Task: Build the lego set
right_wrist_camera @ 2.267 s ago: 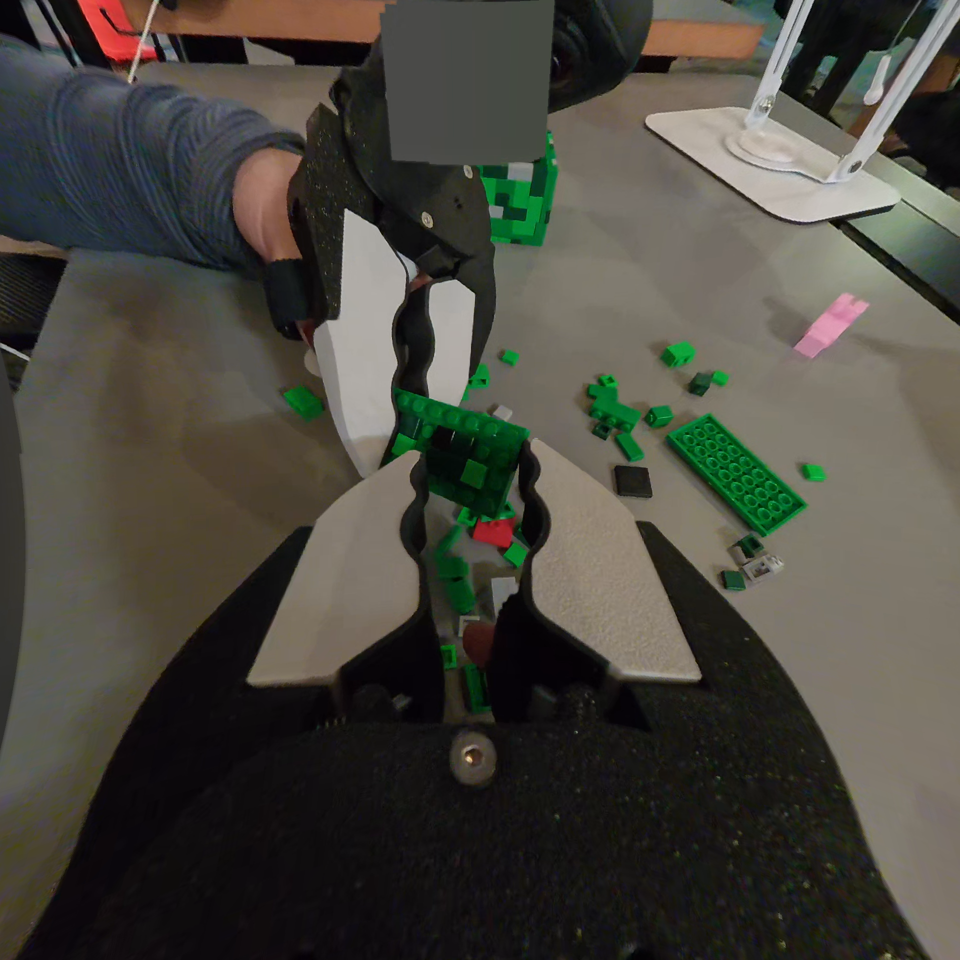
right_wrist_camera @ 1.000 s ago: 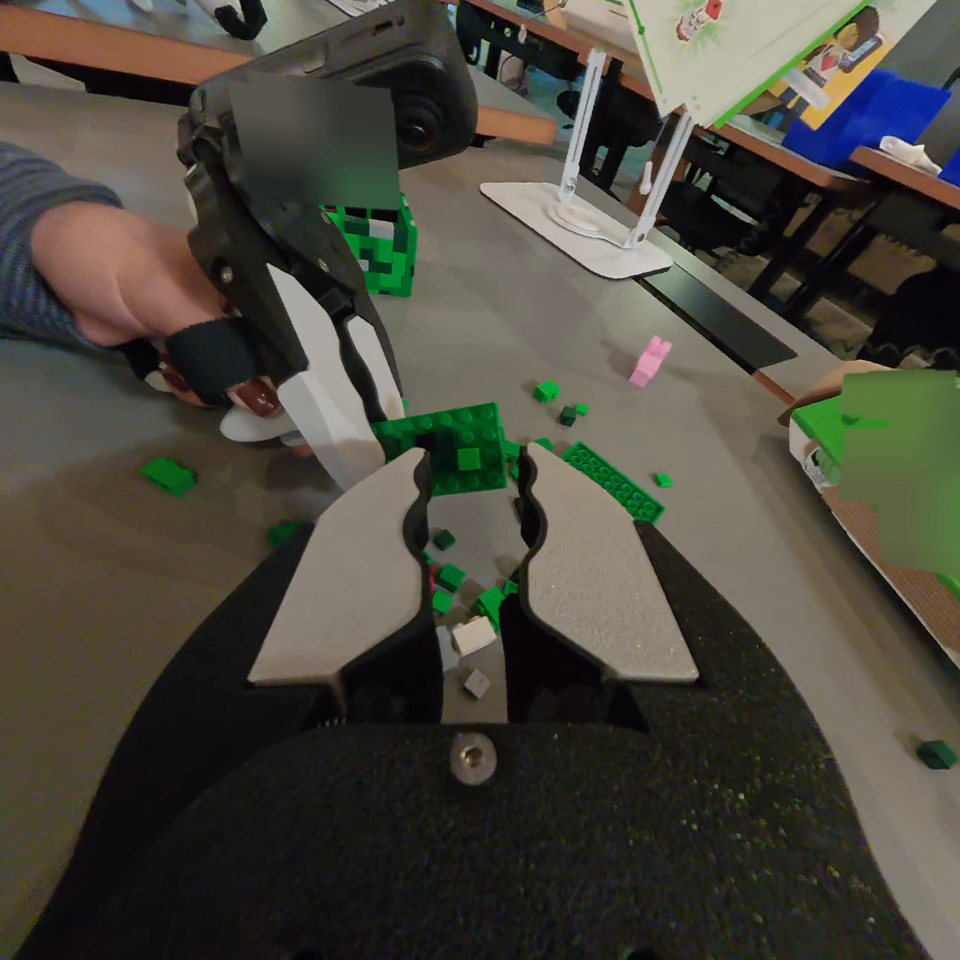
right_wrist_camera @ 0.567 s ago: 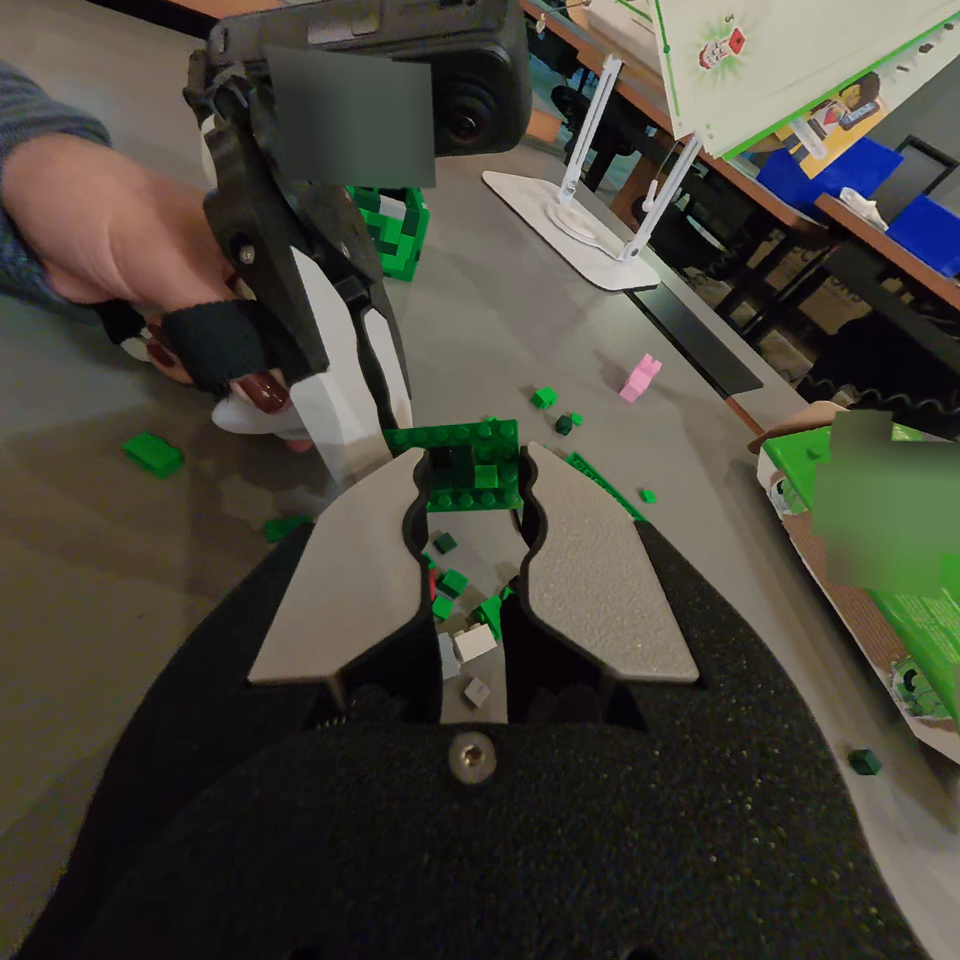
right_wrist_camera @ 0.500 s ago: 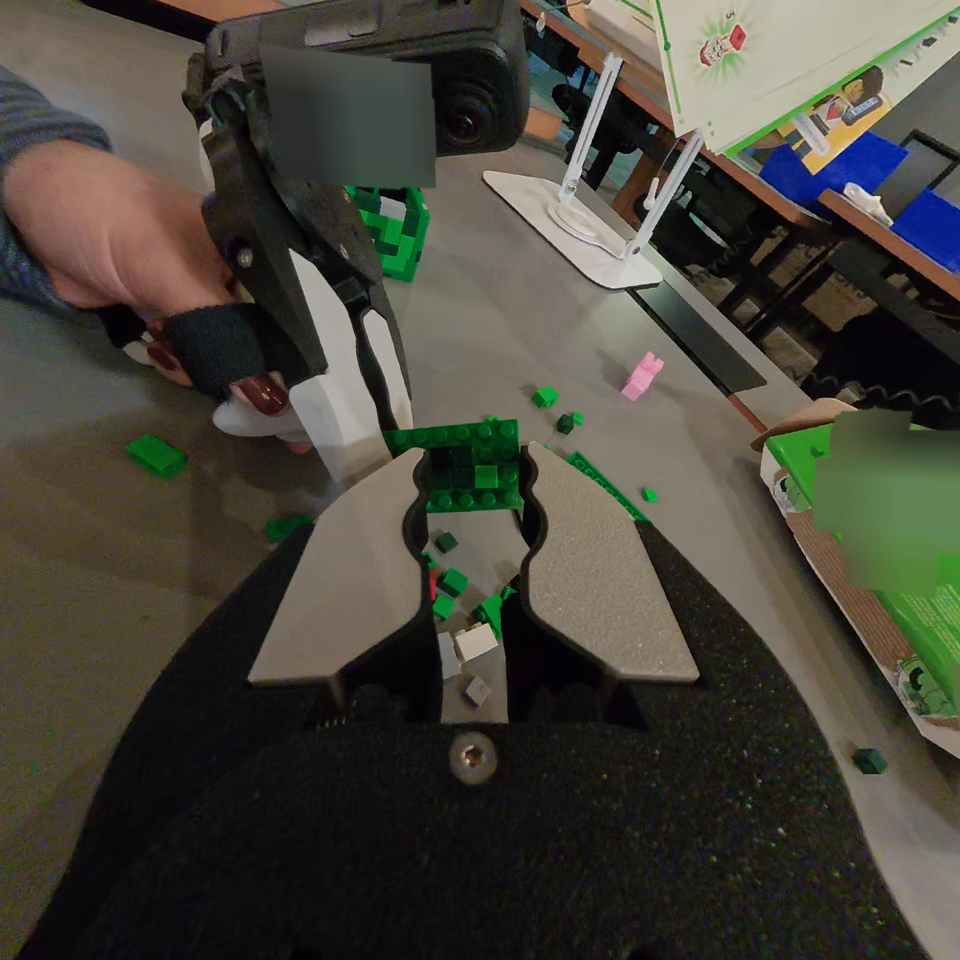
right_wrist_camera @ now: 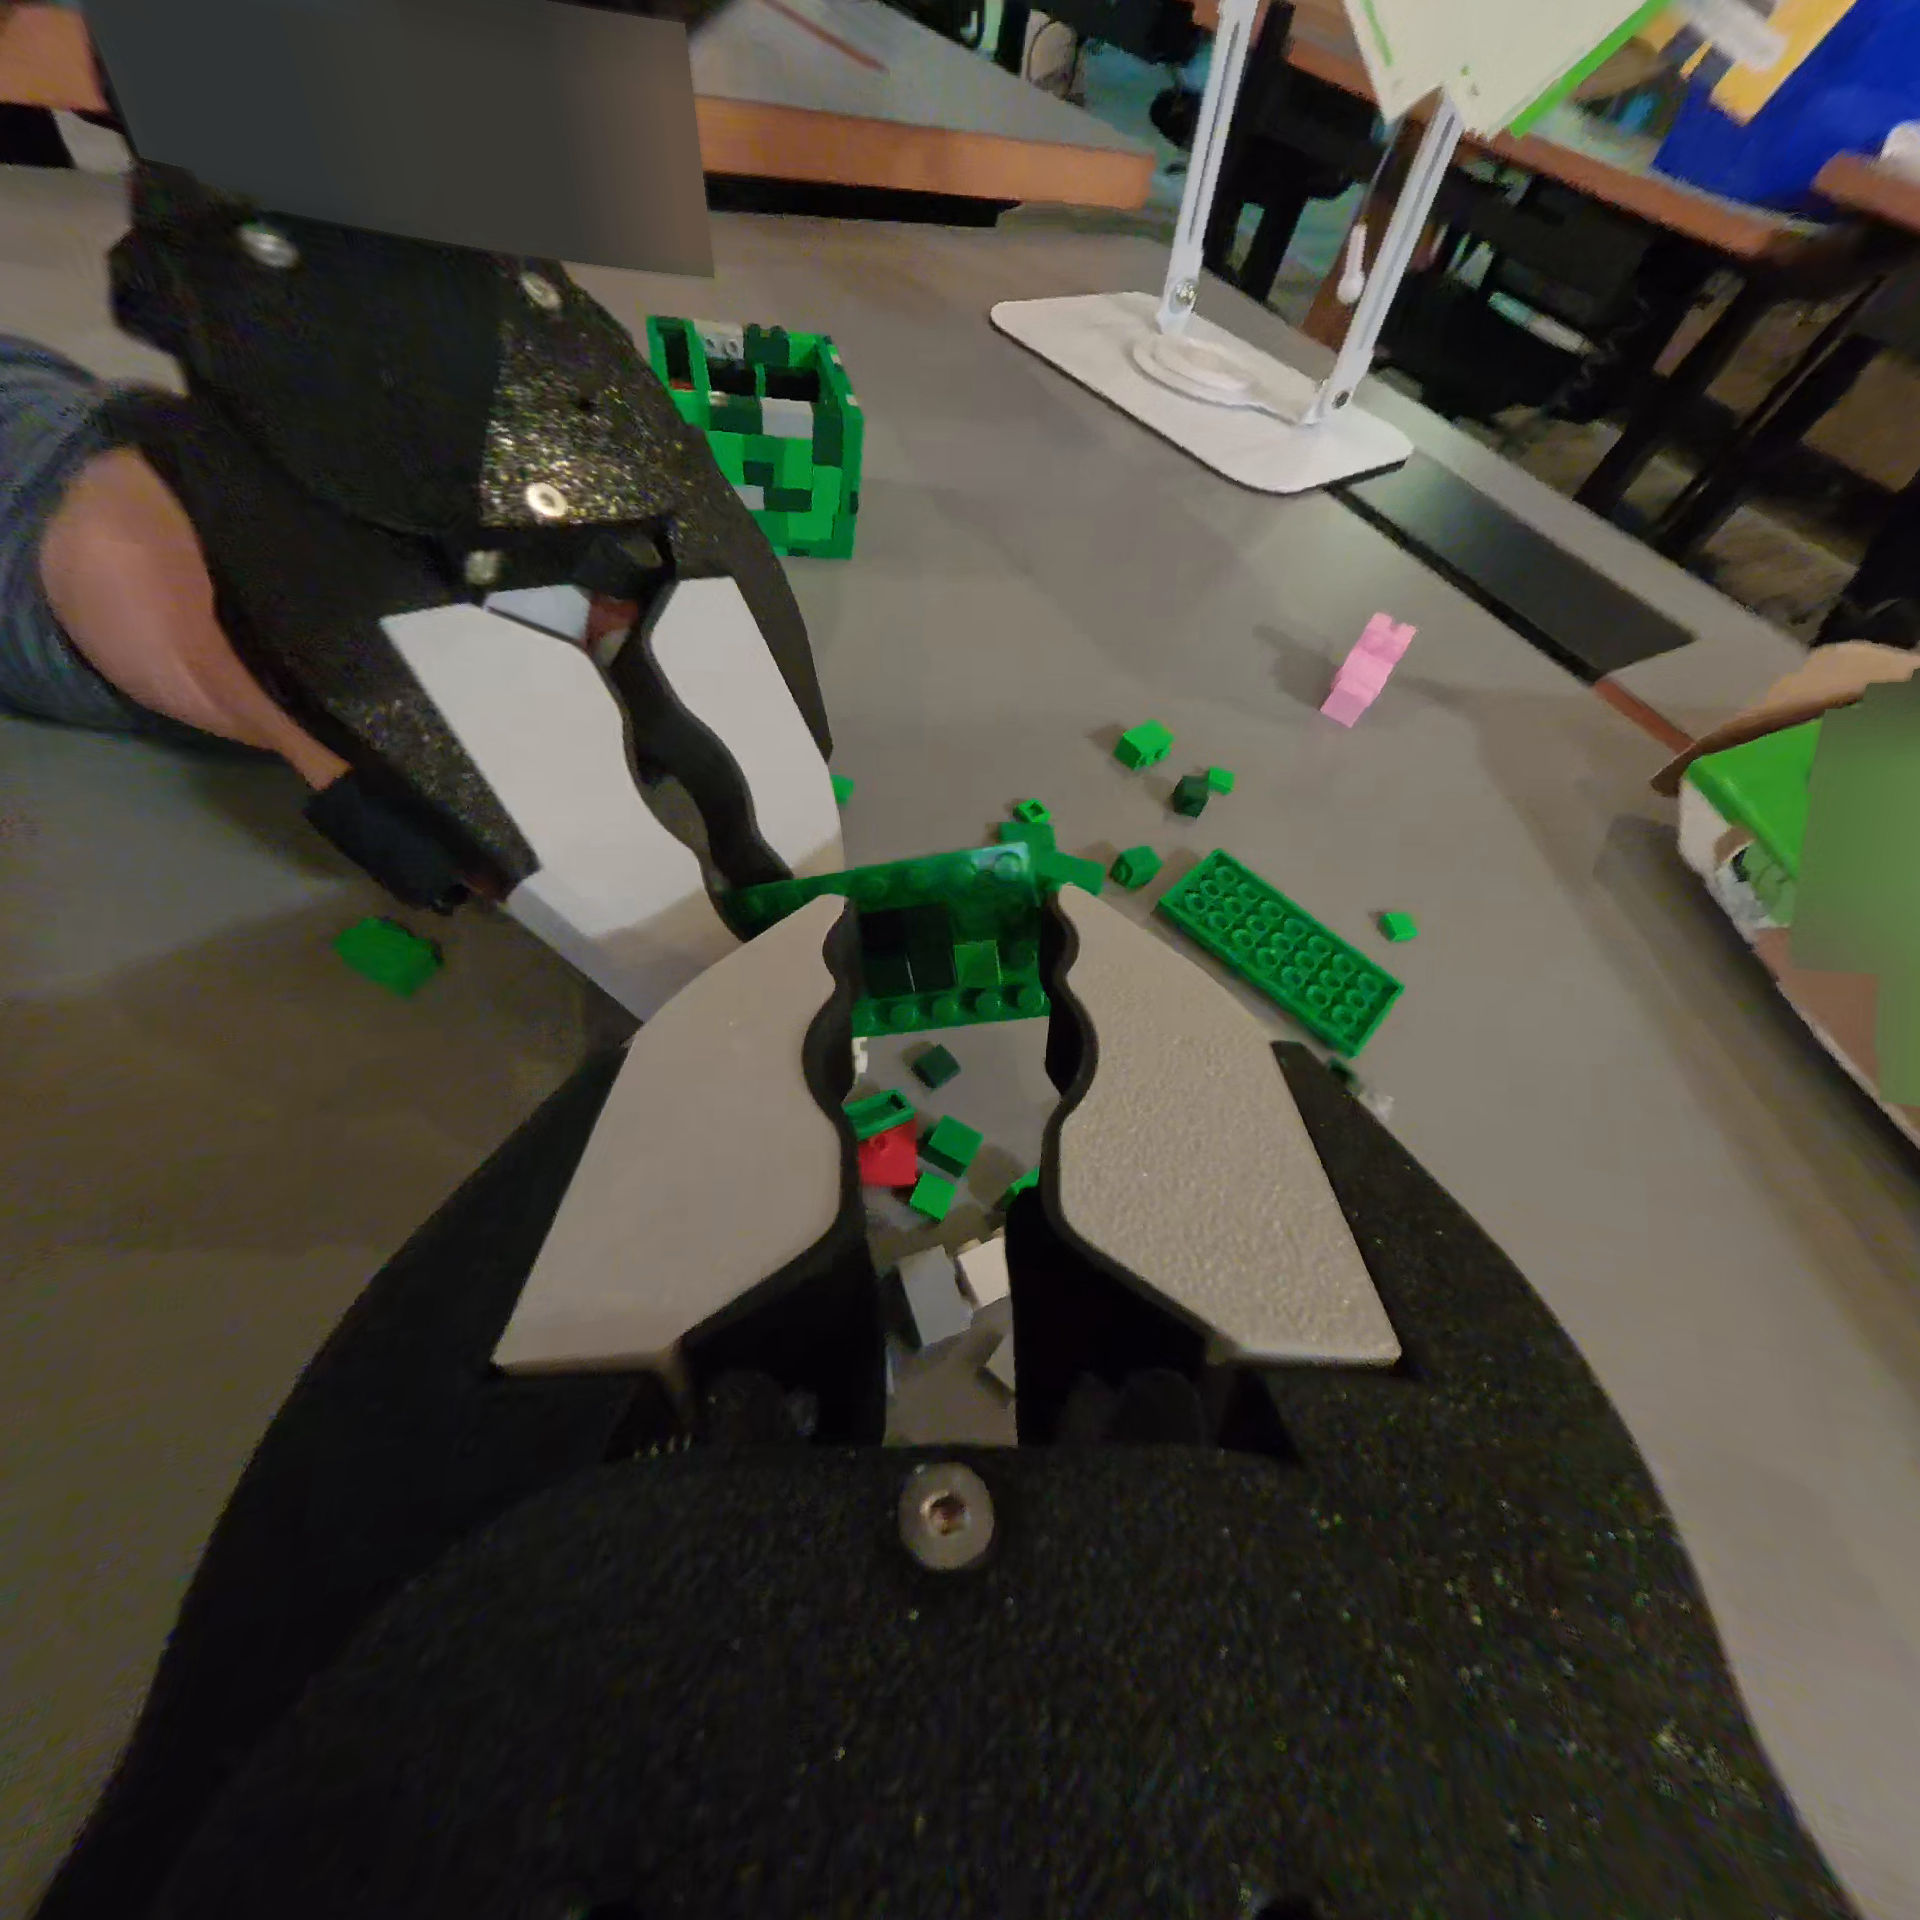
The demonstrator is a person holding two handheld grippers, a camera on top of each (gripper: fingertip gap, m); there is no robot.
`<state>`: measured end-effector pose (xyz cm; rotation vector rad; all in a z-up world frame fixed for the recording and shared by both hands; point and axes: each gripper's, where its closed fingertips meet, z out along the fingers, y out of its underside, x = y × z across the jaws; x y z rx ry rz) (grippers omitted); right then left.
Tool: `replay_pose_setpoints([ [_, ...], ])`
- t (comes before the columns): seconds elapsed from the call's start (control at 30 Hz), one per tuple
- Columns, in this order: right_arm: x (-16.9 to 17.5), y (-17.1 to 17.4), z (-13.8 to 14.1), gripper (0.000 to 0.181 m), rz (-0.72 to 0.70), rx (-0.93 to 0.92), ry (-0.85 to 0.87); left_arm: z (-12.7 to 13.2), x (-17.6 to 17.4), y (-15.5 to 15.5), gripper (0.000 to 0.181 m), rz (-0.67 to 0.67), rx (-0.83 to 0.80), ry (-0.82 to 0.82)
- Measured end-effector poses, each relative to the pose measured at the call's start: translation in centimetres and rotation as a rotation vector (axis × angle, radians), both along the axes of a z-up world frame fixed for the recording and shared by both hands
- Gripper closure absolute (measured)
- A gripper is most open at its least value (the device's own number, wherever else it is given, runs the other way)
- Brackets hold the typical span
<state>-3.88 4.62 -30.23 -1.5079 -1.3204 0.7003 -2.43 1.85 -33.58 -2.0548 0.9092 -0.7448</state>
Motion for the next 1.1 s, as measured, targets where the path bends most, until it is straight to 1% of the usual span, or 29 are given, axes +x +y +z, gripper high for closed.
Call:
replay_pose_setpoints([
  [0.13,0.2,0.0,-0.2,0.149,0.005,-0.025,-0.012,-0.1,0.0,0.0,0.171,0.001,0.030,0.031],
  [0.27,0.2,-0.1,-0.1,0.149,0.005,0.040,-0.036,-0.2,-0.1,0.0,0.171,-0.001,0.056,0.064],
  [0.37,0.1,-0.1,0.4,0.150,-0.002,0.083,-0.020,0.1,-0.1,0.1,0.172,0.002,0.049,0.034],
  [0.47,0.0,-0.2,0.5,0.150,-0.006,0.132,-0.027,0.1,-0.2,0.2,0.172,0.006,0.059,0.043],
  [0.6,0.2,-0.3,0.3,0.150,0.028,0.140,-0.049,-0.1,0.0,-0.1,0.172,-0.010,0.050,0.045],
  [0.8,0.6,-0.8,0.1,0.150,0.091,0.218,-0.104,-0.5,0.4,-0.4,0.171,-0.041,0.054,0.074],
  [1.0,0.7,-1.1,0.2,0.150,0.115,0.215,-0.103,-0.4,0.6,-0.7,0.170,-0.064,0.042,0.062],
  [1.1,0.6,-1.2,0.4,0.150,0.121,0.215,-0.080,-0.2,0.7,-0.8,0.171,-0.070,0.026,0.028],
])
